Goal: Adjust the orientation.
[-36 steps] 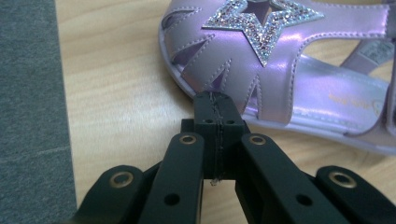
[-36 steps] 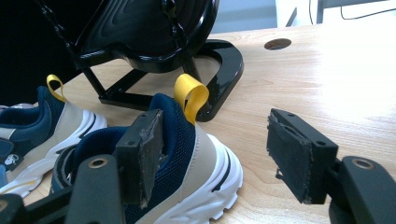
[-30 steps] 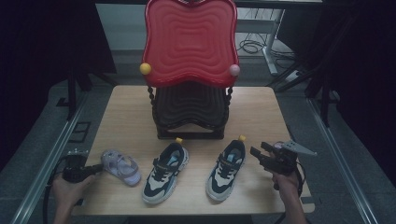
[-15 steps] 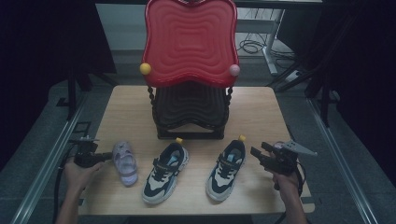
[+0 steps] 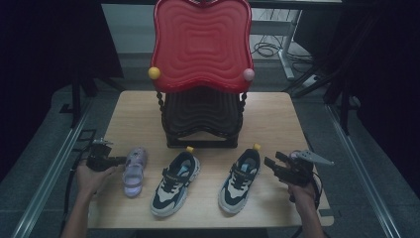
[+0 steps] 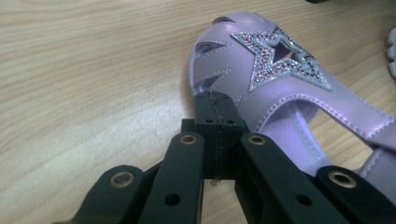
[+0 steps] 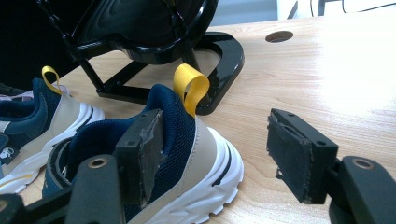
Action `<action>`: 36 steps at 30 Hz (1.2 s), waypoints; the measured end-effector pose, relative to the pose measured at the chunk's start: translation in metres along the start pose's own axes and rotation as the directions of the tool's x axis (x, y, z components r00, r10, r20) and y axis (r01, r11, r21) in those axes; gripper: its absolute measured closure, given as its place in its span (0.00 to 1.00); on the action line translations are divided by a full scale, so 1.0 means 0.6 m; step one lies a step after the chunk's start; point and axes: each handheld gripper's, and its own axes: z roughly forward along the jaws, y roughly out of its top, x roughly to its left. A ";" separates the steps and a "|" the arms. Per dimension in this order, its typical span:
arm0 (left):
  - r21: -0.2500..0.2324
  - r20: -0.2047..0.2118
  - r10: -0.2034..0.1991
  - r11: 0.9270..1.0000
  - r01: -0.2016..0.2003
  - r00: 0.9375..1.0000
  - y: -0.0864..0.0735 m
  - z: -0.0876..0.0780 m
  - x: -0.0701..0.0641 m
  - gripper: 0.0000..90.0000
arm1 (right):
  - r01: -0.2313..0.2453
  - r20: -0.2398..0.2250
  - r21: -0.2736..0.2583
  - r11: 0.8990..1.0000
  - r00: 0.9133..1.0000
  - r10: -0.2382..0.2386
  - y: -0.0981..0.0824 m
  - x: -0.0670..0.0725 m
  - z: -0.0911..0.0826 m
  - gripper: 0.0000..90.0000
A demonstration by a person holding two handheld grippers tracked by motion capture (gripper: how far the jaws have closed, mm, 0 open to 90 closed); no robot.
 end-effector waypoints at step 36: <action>-0.161 0.069 0.134 0.979 -0.121 0.989 0.025 -0.033 -0.047 0.94 | -0.009 0.009 0.007 1.000 1.000 0.009 -0.002 -0.003 -0.004 0.40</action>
